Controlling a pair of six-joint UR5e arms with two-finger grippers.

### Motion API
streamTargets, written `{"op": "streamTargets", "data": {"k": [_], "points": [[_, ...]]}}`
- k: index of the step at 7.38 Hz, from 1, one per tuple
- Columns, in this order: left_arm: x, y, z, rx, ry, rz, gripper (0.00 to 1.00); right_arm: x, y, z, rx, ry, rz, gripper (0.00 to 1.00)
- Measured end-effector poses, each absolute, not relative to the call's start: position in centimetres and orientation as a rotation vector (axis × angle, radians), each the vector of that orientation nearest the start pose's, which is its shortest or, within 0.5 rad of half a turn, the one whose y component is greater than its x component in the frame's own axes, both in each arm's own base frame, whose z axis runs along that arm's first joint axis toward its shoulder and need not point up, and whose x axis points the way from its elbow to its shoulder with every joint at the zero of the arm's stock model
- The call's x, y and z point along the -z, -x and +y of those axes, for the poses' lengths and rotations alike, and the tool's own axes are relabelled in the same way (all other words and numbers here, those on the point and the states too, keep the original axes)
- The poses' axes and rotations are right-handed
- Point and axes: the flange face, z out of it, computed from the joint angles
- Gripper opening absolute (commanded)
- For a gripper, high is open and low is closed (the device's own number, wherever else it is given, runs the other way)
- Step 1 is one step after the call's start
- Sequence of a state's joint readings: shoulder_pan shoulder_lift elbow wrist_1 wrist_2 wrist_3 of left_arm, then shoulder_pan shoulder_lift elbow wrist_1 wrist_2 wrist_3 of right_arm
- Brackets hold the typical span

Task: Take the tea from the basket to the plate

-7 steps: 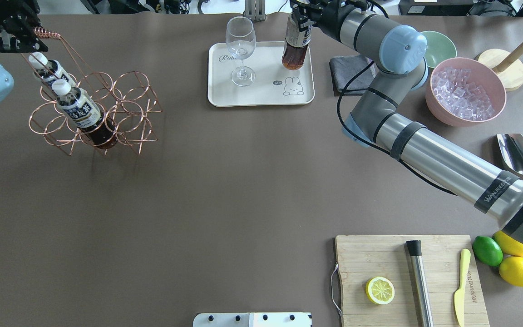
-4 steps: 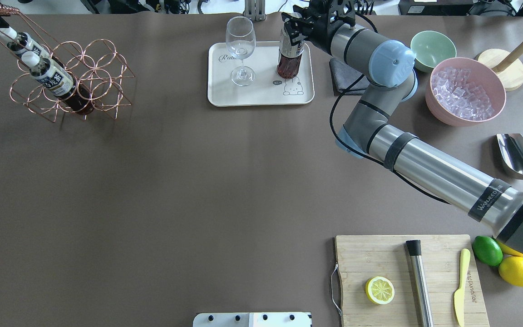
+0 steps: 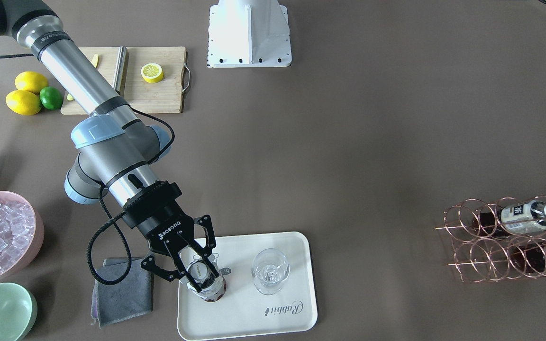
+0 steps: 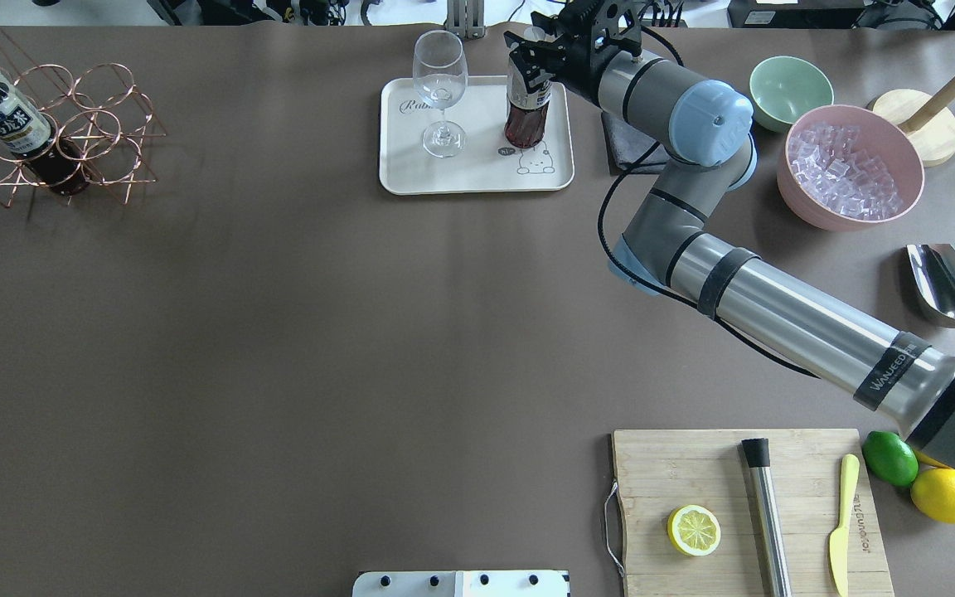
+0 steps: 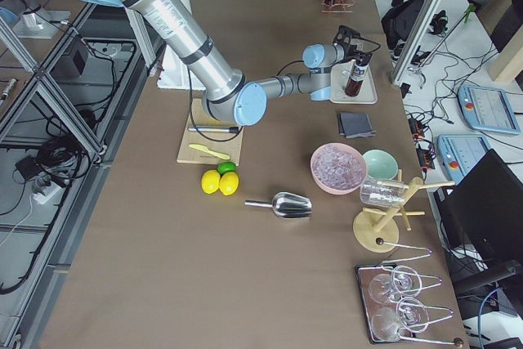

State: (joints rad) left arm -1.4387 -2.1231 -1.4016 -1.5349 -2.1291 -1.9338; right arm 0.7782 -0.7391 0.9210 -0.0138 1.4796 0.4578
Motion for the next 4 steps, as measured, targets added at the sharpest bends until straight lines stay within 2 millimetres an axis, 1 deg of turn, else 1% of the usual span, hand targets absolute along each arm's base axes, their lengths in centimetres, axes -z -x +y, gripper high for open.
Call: {"op": "streamTargets", "data": {"k": [1, 2, 3, 4], "points": [[-43.8, 0.0, -71.6, 1.625, 0.333, 0.635, 0.00, -26.2, 45.2, -64.8, 0.184, -1.450, -0.977, 1.00], [-45.1, 0.9, -71.8, 1.626, 0.332, 0.626, 0.64, -26.1, 43.8, -65.3, 0.223, -1.442, -1.002, 1.00], [-45.7, 1.2, -71.9, 1.627, 0.331, 0.621, 0.98, -26.0, 41.7, -66.2, 0.276, -1.427, -1.033, 1.00], [-46.0, 1.4, -72.0, 1.615, 0.319, 0.626, 0.98, -25.8, 38.5, -67.5, 0.355, -1.395, -1.072, 1.00]]}}
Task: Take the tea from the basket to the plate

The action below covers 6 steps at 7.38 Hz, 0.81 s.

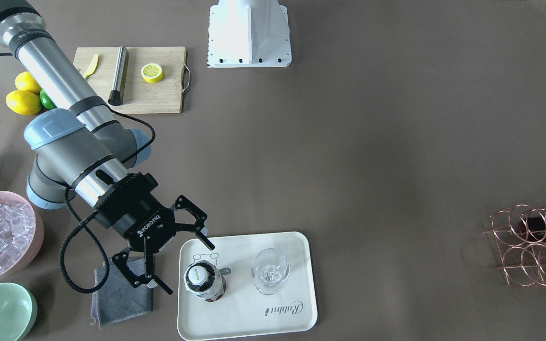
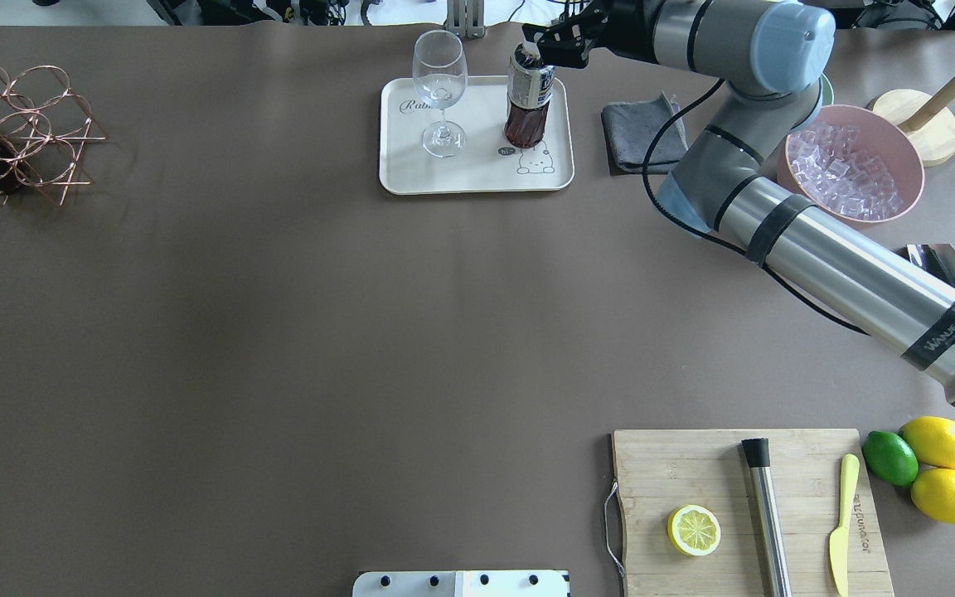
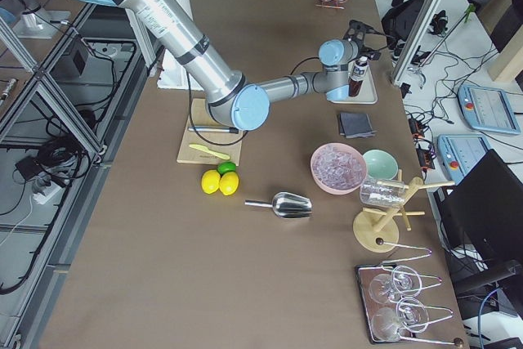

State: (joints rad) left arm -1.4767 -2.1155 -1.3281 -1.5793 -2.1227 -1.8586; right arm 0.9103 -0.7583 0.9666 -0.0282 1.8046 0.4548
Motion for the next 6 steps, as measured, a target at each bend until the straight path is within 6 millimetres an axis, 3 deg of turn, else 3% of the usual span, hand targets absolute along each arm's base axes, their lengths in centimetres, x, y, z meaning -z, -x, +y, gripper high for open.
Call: {"op": "streamTargets", "data": {"k": [2, 4, 5, 6], "points": [[-46.4, 1.4, -71.8, 1.577, 0.295, 0.638, 0.98, -27.3, 31.5, -69.1, 0.512, -1.254, -1.140, 1.00], [-45.7, 1.6, -71.2, 1.564, 0.288, 0.656, 0.98, -28.5, 27.7, -67.9, 0.585, -1.060, -1.158, 1.00], [-45.3, 2.0, -69.6, 1.547, 0.285, 0.675, 0.98, -28.6, 26.5, -67.0, 0.622, -0.989, -1.114, 1.00], [-45.3, 2.2, -66.6, 1.482, 0.290, 0.708, 0.98, -28.4, 25.6, -66.1, 0.707, -0.952, -1.041, 1.00]]}}
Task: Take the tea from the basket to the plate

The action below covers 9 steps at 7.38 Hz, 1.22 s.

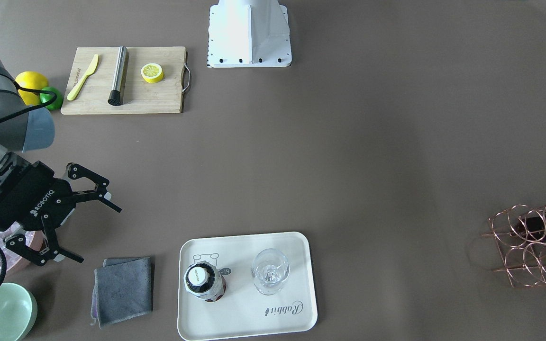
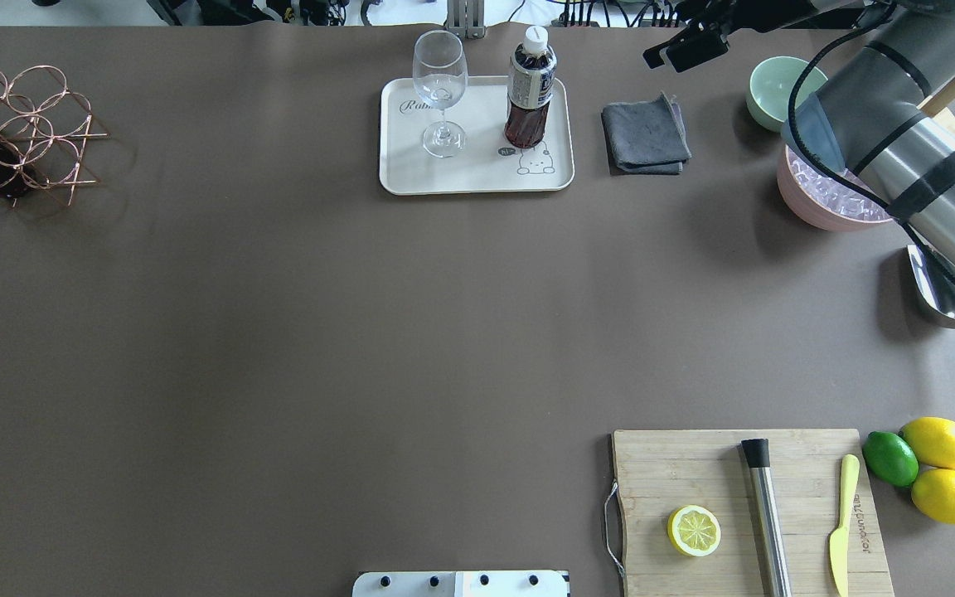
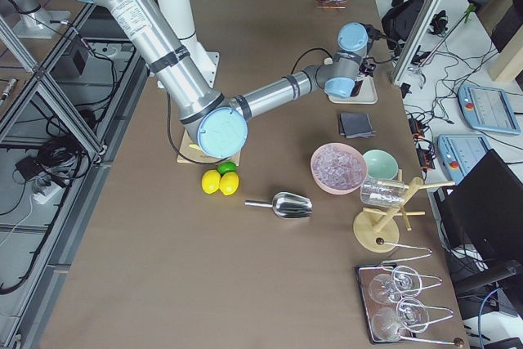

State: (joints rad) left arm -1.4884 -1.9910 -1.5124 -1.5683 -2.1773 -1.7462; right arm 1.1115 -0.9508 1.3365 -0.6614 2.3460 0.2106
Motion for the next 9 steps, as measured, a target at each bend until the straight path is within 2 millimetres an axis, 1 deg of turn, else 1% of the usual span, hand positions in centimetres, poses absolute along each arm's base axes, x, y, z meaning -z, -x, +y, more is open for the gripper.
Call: {"op": "streamTargets", "data": {"k": [1, 2, 3, 4, 5, 6, 7, 8, 9], "points": [[-45.7, 2.3, -62.9, 1.387, 0.284, 0.735, 0.98, -28.7, 24.6, -64.4, 0.769, -0.898, -0.986, 1.00], [-46.4, 2.8, -58.9, 1.270, 0.254, 0.753, 0.98, -30.1, 23.2, -61.8, 0.784, -0.808, -0.954, 1.00], [-47.1, 4.4, -56.1, 1.178, 0.216, 0.768, 0.98, -32.6, 21.6, -58.6, 0.773, -0.719, -0.937, 1.00], [-48.3, 5.9, -53.8, 1.088, 0.190, 0.783, 0.98, -36.0, 19.9, -55.5, 0.761, -0.649, -0.922, 1.00], [-49.9, 7.0, -51.5, 0.960, 0.151, 0.788, 0.98, -40.4, 17.6, -52.5, 0.740, -0.579, -0.906, 1.00], [-52.1, 7.5, -49.6, 0.810, 0.116, 0.779, 0.98, -45.1, 14.9, -49.8, 0.701, -0.499, -0.911, 1.00], [-54.2, 7.7, -48.1, 0.655, 0.082, 0.768, 0.98, -49.5, 12.1, -47.3, 0.640, -0.421, -0.912, 1.00], [-56.2, 7.7, -46.7, 0.487, 0.043, 0.758, 0.98, -53.2, 9.3, -45.5, 0.571, -0.361, -0.906, 1.00], [-57.2, 7.7, -45.5, 0.367, 0.013, 0.753, 0.98, -56.6, 6.7, -44.6, 0.499, -0.313, -0.897, 1.00]]}}
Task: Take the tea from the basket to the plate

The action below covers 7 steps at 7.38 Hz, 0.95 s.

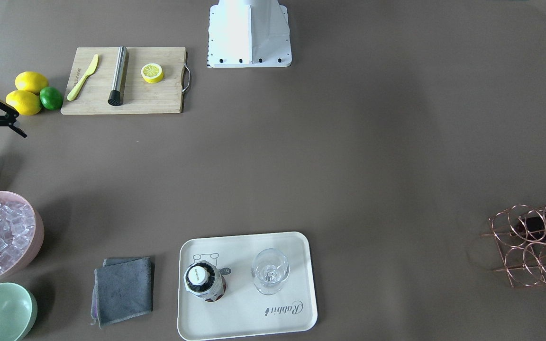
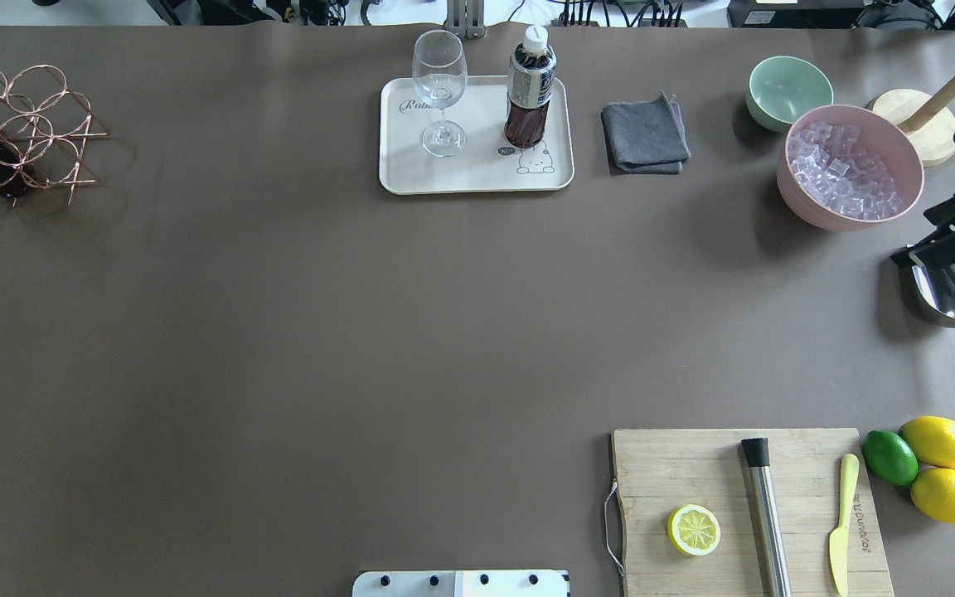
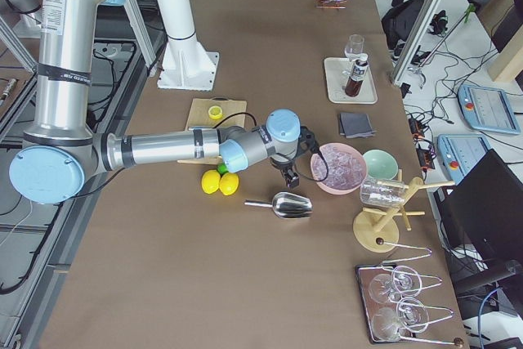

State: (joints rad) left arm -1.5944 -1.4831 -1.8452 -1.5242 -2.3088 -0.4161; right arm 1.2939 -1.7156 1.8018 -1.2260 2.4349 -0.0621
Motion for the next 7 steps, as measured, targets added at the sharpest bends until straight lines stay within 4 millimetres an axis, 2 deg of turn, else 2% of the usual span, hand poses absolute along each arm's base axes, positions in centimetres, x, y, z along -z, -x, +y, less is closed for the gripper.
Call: {"op": "streamTargets", "data": {"k": [2, 4, 5, 6, 7], "points": [[-58.1, 6.8, -44.9, 0.220, -0.024, 0.744, 0.98, -63.2, 2.2, -43.7, 0.361, -0.230, -0.870, 1.00], [-59.3, 5.9, -44.3, 0.100, -0.041, 0.740, 0.98, -69.2, -1.0, -42.9, 0.242, -0.121, -0.797, 1.00], [-60.0, 5.8, -44.1, 0.084, -0.035, 0.742, 0.98, -70.8, -1.7, -43.1, 0.204, -0.059, -0.743, 1.00], [-60.3, 5.7, -44.1, 0.074, -0.041, 0.743, 0.98, -71.6, -2.1, -44.1, 0.174, 0.004, -0.702, 1.00], [-60.6, 5.7, -44.0, 0.069, -0.050, 0.744, 0.98, -71.7, -2.1, -46.1, 0.146, 0.066, -0.681, 1.00]]}}
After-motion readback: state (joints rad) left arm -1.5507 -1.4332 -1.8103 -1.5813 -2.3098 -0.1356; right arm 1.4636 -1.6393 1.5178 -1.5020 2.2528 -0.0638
